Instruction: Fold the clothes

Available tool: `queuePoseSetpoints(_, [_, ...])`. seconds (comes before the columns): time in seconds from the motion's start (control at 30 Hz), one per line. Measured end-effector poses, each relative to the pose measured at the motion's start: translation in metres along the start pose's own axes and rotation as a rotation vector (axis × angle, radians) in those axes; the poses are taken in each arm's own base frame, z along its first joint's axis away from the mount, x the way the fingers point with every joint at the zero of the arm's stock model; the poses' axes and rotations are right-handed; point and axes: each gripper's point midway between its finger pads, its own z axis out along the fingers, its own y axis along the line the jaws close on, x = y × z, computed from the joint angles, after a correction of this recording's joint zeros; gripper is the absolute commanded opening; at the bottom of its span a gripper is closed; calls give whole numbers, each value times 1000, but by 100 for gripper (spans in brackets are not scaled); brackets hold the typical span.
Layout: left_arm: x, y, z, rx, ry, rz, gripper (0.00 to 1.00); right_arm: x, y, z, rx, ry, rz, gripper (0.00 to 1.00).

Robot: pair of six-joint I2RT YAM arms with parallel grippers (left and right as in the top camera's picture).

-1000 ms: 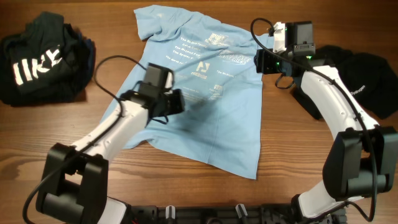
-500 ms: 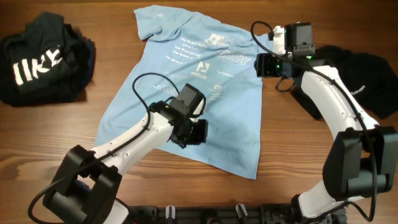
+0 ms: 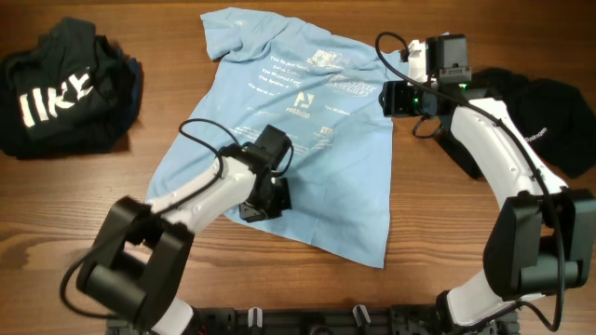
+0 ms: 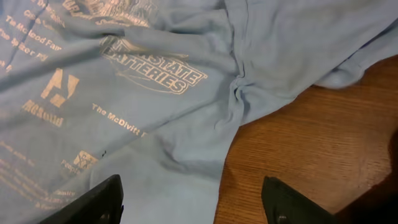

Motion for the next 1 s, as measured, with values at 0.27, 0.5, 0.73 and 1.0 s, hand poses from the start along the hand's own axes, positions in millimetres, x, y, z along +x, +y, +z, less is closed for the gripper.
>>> queuePoseSetpoints(0.27, [-16, 19, 3, 22, 37, -129, 4, 1, 0, 0, -3, 4, 1, 72])
queuePoseSetpoints(0.5, [-33, 44, -3, 73, 51, -265, 4, -1, 0, 0, -3, -5, -1, 72])
queuePoseSetpoints(0.73, [-38, 79, -9, 124, 62, -422, 4, -8, 1, 0, -4, -32, -5, 72])
queuePoseSetpoints(1.0, [-44, 119, -16, 174, 64, -602, 4, -24, -3, 2, 18, -98, 7, 71])
